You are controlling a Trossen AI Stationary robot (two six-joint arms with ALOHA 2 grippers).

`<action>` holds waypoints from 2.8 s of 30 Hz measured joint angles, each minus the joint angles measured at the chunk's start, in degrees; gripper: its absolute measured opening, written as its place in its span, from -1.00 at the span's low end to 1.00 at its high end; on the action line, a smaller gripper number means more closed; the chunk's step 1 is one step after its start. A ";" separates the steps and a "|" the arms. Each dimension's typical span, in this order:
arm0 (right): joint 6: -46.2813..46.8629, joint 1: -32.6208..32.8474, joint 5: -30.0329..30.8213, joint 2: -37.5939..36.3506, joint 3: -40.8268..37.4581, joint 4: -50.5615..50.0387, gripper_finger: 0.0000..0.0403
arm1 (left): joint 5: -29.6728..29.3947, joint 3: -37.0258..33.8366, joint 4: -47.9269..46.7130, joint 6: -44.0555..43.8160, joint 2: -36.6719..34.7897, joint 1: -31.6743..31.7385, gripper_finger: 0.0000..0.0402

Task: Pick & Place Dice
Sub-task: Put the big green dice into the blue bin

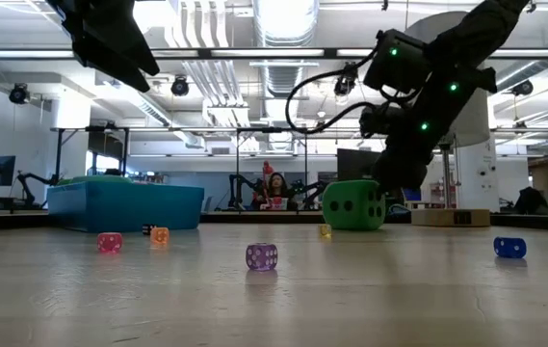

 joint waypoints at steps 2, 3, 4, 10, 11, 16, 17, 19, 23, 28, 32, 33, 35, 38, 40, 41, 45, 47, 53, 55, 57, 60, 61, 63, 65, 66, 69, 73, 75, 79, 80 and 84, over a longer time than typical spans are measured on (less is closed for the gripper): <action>0.04 0.00 -0.04 -1.48 0.35 -2.93 -0.96 | -0.02 0.00 0.02 0.00 0.00 0.02 0.81; 0.40 0.01 -0.10 -2.36 0.59 -4.71 -0.96 | 0.00 0.00 0.00 0.00 0.01 0.02 0.81; 0.95 0.03 -0.19 -3.44 0.64 -6.52 -0.96 | 0.00 0.00 0.00 -0.01 0.00 0.01 0.80; 4.90 0.01 -0.19 -10.03 0.51 -11.76 -0.96 | 0.00 -0.02 0.01 -0.05 0.00 0.02 0.76; 5.47 0.03 -0.19 -10.92 0.45 -11.79 -0.96 | 0.00 -0.02 0.00 -0.14 0.00 0.00 0.75; 8.84 0.01 -0.09 -13.66 0.40 -11.76 -0.96 | -0.01 -0.03 0.26 -0.22 0.00 0.01 0.73; 9.48 0.00 0.24 -13.81 0.40 -11.73 -0.96 | 0.00 -0.04 0.36 -0.22 0.00 0.02 0.72; 10.70 0.02 2.48 -13.79 0.36 -11.75 -0.96 | 0.00 -0.06 0.44 -0.22 0.00 0.01 0.73; 11.47 -0.17 5.93 -13.71 0.34 -11.70 -0.96 | 0.00 -0.07 0.44 -0.22 0.00 0.00 0.75; 13.95 -1.79 7.49 -12.89 0.12 -10.10 -0.96 | -0.01 -0.07 0.51 -0.22 0.00 0.02 0.78; 13.17 -3.84 7.44 -10.25 -0.17 -6.06 -0.96 | 0.00 -0.07 1.29 -0.22 0.00 0.00 0.80; 12.16 -4.41 7.38 -9.48 -0.14 -5.42 -0.96 | 0.00 -0.07 1.50 -0.22 0.00 0.00 0.80; 10.55 -5.74 6.20 -8.26 -0.17 -3.92 -0.96 | -0.02 -0.07 1.89 -0.20 0.00 0.00 0.81; 9.84 -8.12 0.90 -7.42 -0.17 -1.98 -0.96 | -0.02 -0.07 1.88 -0.20 0.00 0.00 0.80; 8.54 -9.50 -2.42 -6.90 -0.17 -0.98 -0.96 | -0.02 -0.07 1.88 -0.20 0.00 -0.01 0.79; 7.92 -10.09 -3.46 -6.67 -0.17 -0.36 -0.96 | -0.01 -0.07 1.87 -0.17 0.00 -0.02 0.78; 5.90 -11.62 -7.23 -6.20 -0.17 2.94 -0.96 | -0.02 -0.07 1.86 -0.15 0.00 0.00 0.75; 5.20 -11.94 -9.53 -6.06 -0.17 4.20 -0.96 | -0.02 -0.07 1.84 -0.13 0.00 0.00 0.74; 4.76 -11.84 -11.98 -6.06 -0.14 5.23 -0.96 | -0.01 -0.07 1.75 0.00 0.00 0.00 0.73; 4.79 -11.84 -13.08 -5.62 -0.12 5.68 -0.96 | -0.02 -0.07 1.75 0.00 0.00 0.00 0.74; 4.83 -11.84 -13.96 -4.89 -0.12 6.30 -0.96 | -0.01 -0.07 1.75 -0.02 0.00 0.00 0.75; 4.86 -11.84 -15.28 -3.81 -0.06 8.01 -0.96 | -0.02 -0.07 1.75 -0.02 0.00 0.00 0.77; 4.83 -11.82 -15.40 -3.60 -0.05 8.45 -0.96 | -0.02 -0.07 1.77 -0.02 0.00 0.00 0.77; 4.72 -11.71 -15.68 -3.13 -0.01 9.02 -0.96 | 0.00 -0.07 1.77 -0.02 0.00 0.00 0.78; 4.70 -11.67 -16.19 -2.91 -0.01 9.91 -0.96 | -0.01 -0.07 1.78 -0.02 0.00 0.00 0.79; 4.62 -11.65 -16.69 -2.91 -0.01 10.22 -0.96 | -0.01 -0.07 1.79 -0.02 0.00 0.00 0.80; 4.57 -11.28 -17.45 -2.87 -0.01 11.06 -0.96 | -0.01 -0.07 1.82 -0.02 0.00 0.00 0.81; 4.52 -10.36 -18.76 -2.90 -0.08 11.85 -0.96 | -0.02 -0.07 1.84 -0.02 0.00 0.00 0.81; 4.52 -9.78 -19.97 -2.64 -0.08 12.93 -0.96 | -0.01 -0.07 1.87 -0.02 0.00 0.00 0.79; 4.48 -8.19 -20.48 -1.61 -0.08 14.95 -0.96 | 0.00 -0.07 1.86 -0.02 0.00 0.00 0.76; 4.48 -7.86 -20.46 -1.27 -0.08 15.54 -0.96 | -0.02 -0.07 1.88 -0.02 0.00 0.00 0.75; 4.48 -6.32 -20.39 -0.08 -0.08 17.93 -0.96 | -0.02 -0.07 1.90 -0.03 0.01 0.00 0.73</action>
